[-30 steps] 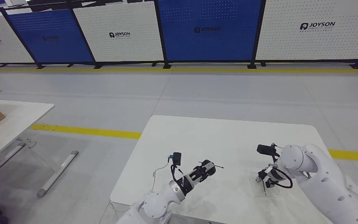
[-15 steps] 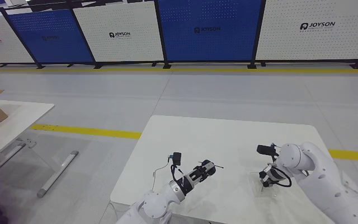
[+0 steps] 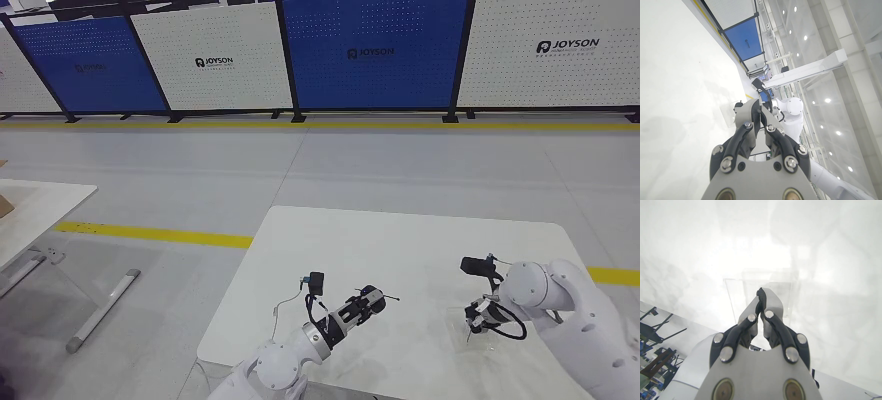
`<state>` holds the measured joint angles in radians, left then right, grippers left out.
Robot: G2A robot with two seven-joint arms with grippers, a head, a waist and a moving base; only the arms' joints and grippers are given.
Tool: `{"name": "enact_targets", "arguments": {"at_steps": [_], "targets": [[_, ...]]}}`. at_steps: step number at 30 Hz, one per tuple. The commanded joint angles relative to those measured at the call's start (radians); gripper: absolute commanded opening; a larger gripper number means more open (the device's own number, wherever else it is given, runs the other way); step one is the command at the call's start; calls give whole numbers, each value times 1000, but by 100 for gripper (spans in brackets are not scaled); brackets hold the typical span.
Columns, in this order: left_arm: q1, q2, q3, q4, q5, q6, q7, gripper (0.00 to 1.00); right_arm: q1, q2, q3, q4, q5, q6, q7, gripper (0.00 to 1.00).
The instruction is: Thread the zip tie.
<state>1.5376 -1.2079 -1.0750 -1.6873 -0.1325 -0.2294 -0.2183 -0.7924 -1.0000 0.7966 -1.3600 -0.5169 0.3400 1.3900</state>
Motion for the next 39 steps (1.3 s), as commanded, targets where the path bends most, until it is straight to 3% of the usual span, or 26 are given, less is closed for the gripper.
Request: {"name": "enact_targets", "arguments": {"at_steps": [1,8,13,18,32,39], "targets": [[0,0,0,0,0,0,0,0,-29,5,47,-31,-15,0,0,0],[0,0,0,0,0,0,0,0,-170,17,226,-172,-49,0,-48,0],[0,0,0,0,0,0,0,0,-258,15,315,-242,-60,0,-68,0],[0,0,0,0,0,0,0,0,-285,4,350,-257,-64,0,-50,0],[0,0,0,0,0,0,0,0,-286,3,349,-259,-60,0,-44,0],[0,0,0,0,0,0,0,0,-354,6,408,-304,4,-29,-198,0]]}}
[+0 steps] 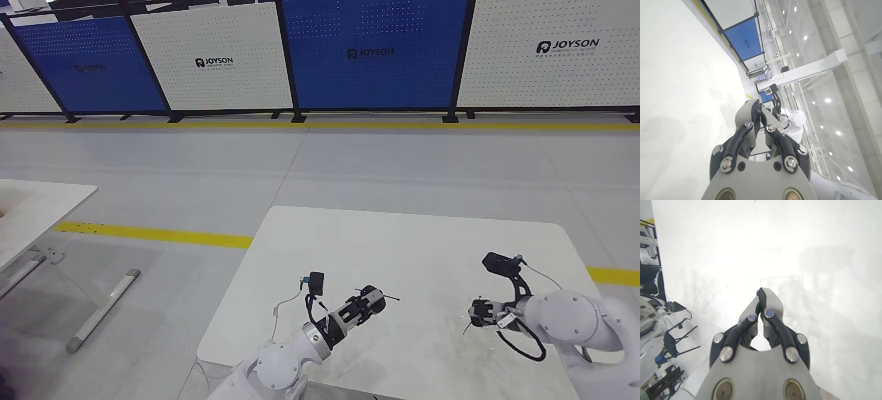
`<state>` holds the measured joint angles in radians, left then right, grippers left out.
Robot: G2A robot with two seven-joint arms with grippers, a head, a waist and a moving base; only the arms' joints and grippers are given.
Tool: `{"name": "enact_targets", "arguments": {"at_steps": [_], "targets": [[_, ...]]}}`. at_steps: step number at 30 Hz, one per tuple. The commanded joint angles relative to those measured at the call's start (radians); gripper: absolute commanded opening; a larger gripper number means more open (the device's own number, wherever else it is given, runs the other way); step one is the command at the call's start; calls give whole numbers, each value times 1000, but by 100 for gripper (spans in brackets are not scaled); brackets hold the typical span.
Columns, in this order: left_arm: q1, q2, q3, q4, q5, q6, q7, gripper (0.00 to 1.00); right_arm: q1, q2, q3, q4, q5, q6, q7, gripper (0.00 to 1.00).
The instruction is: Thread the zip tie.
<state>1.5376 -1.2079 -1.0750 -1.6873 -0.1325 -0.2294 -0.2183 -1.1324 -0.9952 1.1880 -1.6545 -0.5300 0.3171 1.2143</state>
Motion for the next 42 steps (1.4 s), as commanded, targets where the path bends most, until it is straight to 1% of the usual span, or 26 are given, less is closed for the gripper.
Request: {"name": "enact_targets", "arguments": {"at_steps": [1,5,7,9,11,25,26,27,30,31,33,35,39,42], "targets": [[0,0,0,0,0,0,0,0,-24,3,30,-15,29,-12,-37,0],[0,0,0,0,0,0,0,0,-65,8,69,-42,63,-45,-87,0],[0,0,0,0,0,0,0,0,-84,8,88,-61,84,-61,-130,0],[0,0,0,0,0,0,0,0,-111,8,108,-76,118,-89,-182,0],[0,0,0,0,0,0,0,0,-132,8,123,-83,147,-102,-209,0],[0,0,0,0,0,0,0,0,-132,8,123,-83,147,-102,-209,0],[-2,-1,3,0,6,2,5,0,-132,8,123,-83,147,-102,-209,0],[-8,-1,7,3,39,-5,15,0,-132,8,123,-83,147,-102,-209,0],[-11,-2,29,20,128,-47,50,0,-132,8,123,-83,147,-102,-209,0],[-13,-3,34,26,142,-58,55,0,-132,8,123,-83,147,-102,-209,0],[-17,-3,40,37,164,-83,60,0,-145,7,122,-89,132,-102,-261,0],[-21,-4,43,46,176,-111,68,0,-170,4,123,-120,112,-82,-350,0],[-21,-4,43,43,175,-111,73,0,-231,-3,123,-182,105,-56,-505,0],[-21,-4,43,43,175,-111,73,0,-231,-3,123,-182,105,-56,-505,0]]}}
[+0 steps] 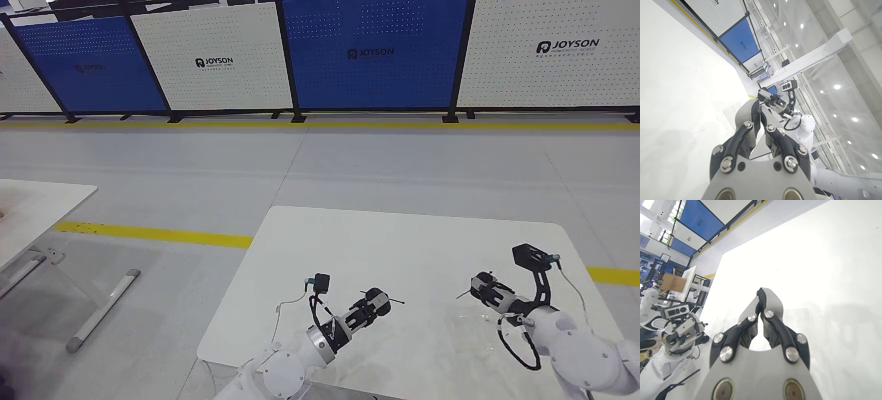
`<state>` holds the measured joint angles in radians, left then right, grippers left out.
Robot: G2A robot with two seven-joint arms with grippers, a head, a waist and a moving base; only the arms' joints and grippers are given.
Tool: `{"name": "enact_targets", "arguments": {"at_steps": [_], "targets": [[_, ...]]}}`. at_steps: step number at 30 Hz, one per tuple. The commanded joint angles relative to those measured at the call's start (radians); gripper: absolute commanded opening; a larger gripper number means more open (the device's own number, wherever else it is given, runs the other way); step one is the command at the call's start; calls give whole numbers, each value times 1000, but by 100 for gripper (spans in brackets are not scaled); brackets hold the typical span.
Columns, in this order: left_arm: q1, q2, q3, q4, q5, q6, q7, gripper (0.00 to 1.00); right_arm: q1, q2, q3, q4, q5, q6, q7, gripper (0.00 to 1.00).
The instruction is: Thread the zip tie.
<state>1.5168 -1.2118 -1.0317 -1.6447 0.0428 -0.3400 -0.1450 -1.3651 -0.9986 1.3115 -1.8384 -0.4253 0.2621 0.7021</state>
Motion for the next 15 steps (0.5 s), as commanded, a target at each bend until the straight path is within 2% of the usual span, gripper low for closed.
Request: {"name": "enact_targets", "arguments": {"at_steps": [1,9,12,15], "targets": [[0,0,0,0,0,0,0,0,2,0,0,2,0,-1,7,0],[0,0,0,0,0,0,0,0,2,0,0,2,0,-1,7,0],[0,0,0,0,0,0,0,0,1,-6,-17,28,2,-16,-42,0],[0,0,0,0,0,0,0,0,-5,-13,-35,17,7,-18,-103,0]]}}
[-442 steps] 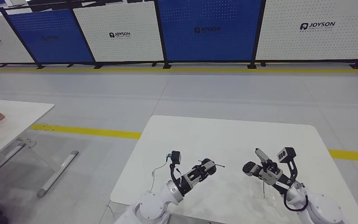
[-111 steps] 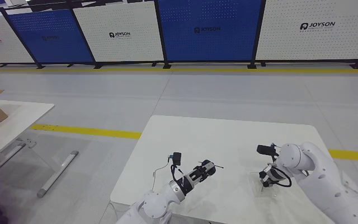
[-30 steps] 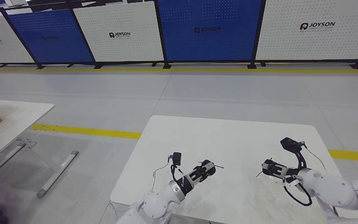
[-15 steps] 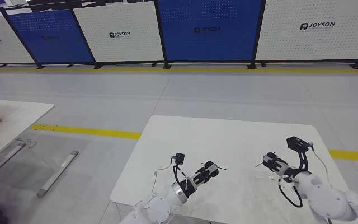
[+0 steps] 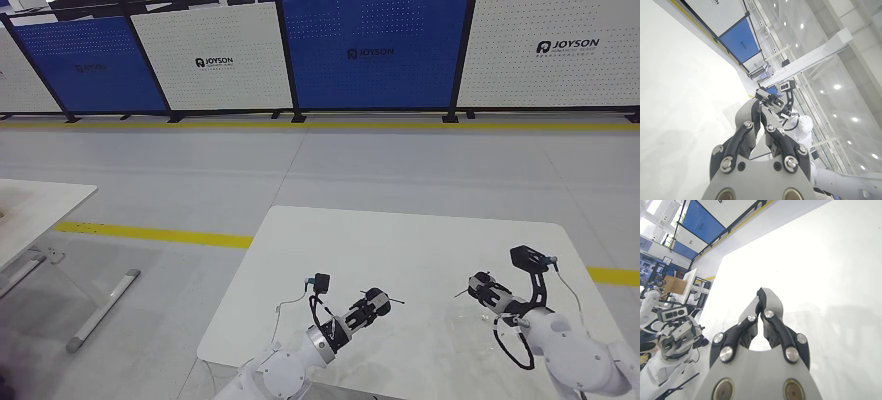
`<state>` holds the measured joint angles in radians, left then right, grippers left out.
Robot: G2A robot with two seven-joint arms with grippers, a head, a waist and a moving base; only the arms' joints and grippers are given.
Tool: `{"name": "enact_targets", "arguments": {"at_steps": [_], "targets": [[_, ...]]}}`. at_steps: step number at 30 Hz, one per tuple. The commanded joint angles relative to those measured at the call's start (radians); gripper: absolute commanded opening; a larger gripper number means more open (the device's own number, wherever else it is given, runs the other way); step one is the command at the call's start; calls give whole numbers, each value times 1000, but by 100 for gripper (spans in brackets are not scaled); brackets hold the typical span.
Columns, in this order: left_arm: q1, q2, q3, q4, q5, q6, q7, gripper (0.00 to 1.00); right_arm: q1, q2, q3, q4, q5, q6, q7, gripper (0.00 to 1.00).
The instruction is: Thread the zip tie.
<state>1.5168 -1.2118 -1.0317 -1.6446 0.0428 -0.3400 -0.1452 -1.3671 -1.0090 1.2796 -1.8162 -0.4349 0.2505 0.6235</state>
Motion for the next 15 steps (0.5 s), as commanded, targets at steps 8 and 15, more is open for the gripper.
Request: {"name": "enact_targets", "arguments": {"at_steps": [8,15], "targets": [[0,0,0,0,0,0,0,0,-59,-12,36,-44,100,-56,-175,0],[-1,0,0,-1,2,0,0,0,-59,-12,36,-44,100,-56,-175,0]]}}
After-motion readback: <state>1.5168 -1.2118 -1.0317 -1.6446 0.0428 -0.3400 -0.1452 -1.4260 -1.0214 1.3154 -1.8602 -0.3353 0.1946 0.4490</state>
